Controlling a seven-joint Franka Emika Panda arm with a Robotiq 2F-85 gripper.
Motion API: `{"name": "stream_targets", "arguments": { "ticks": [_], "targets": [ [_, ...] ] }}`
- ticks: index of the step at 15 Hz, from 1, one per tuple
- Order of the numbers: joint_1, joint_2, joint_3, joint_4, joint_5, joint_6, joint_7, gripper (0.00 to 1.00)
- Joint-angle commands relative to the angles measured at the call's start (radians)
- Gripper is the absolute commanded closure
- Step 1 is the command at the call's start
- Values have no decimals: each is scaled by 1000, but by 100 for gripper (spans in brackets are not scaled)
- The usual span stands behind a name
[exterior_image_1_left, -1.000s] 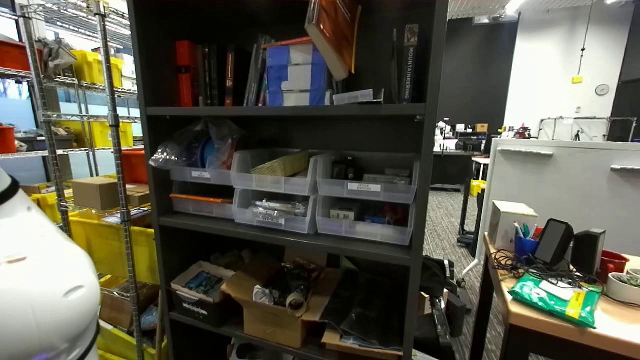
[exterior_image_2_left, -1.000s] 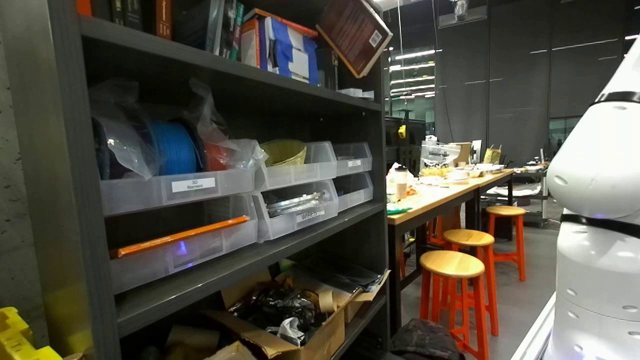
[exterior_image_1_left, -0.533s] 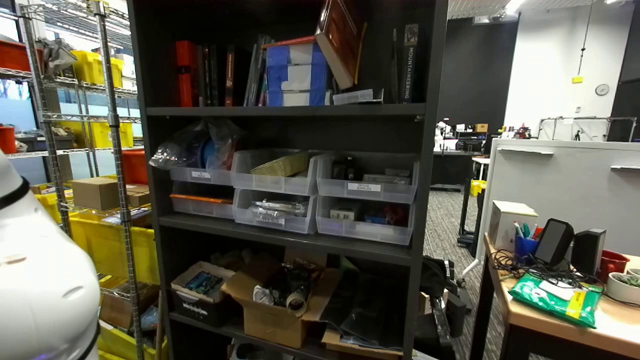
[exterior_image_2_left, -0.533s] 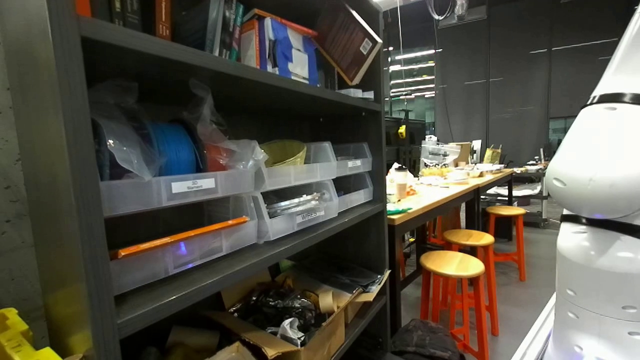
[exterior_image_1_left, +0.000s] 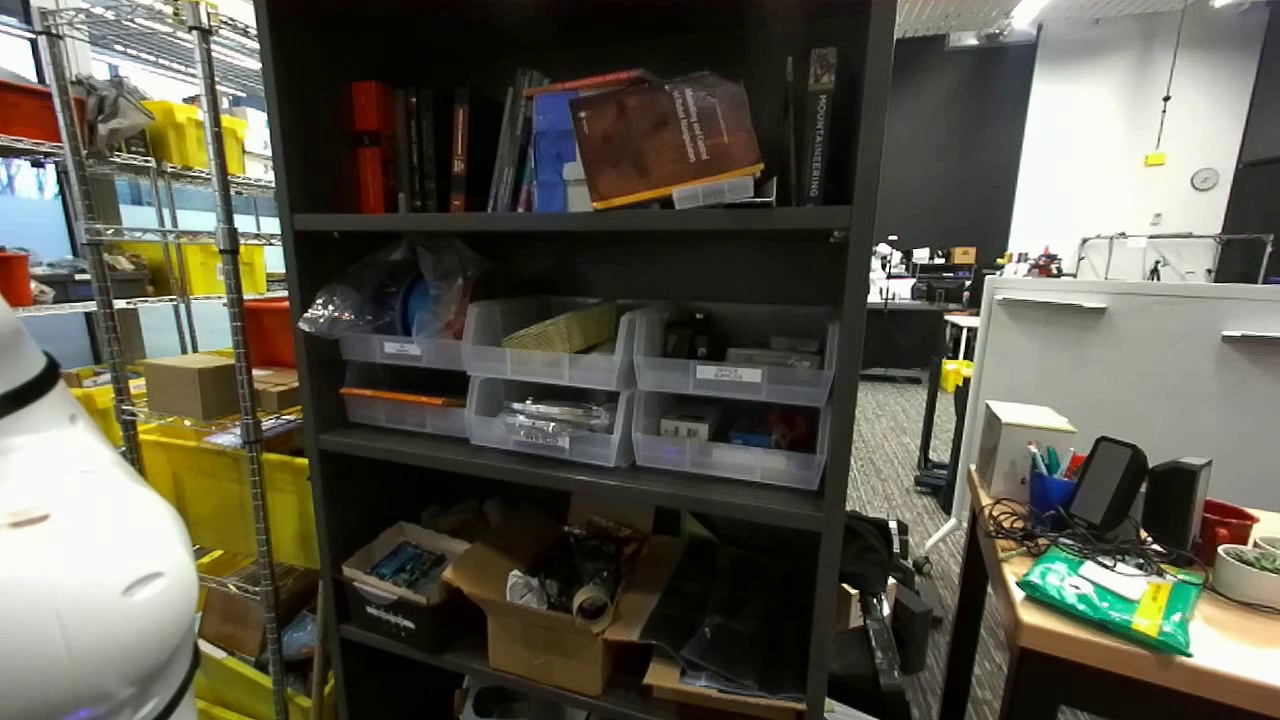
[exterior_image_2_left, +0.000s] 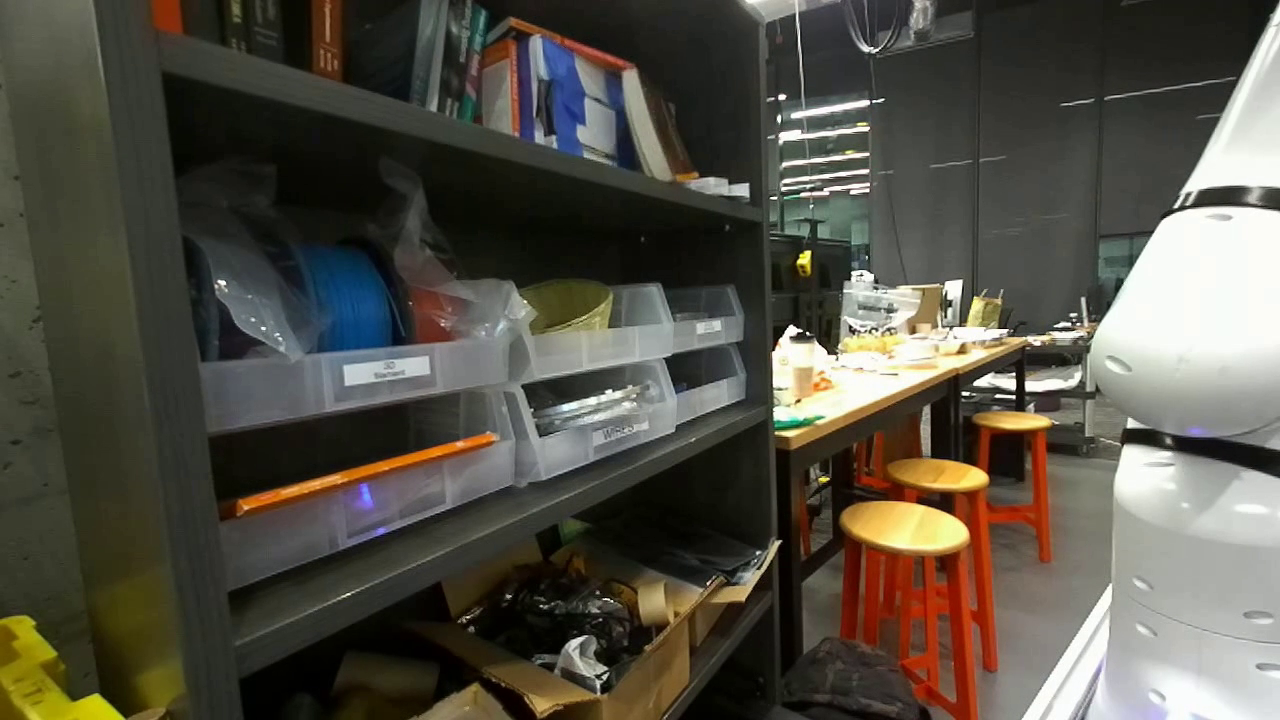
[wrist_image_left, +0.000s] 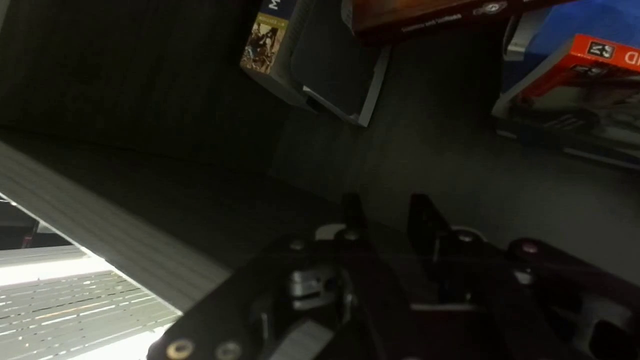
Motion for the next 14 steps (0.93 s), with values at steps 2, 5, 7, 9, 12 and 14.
{"name": "stream_targets", "arguments": {
  "ticks": [2,5,7,9,12,14],
  "targets": [
    [1,-5,3,2,13,21,-31,45],
    [-7,4,11,1,9,2,-9,59],
    [-7,4,14,0,8,0,-9,46],
    [-2,-7,21,-7,9,-11,-12,14],
    [16,-42,44,-37,24,-76,-9,3],
    [36,-68,59,-47,50,-154,-13,0]
  ]
}}
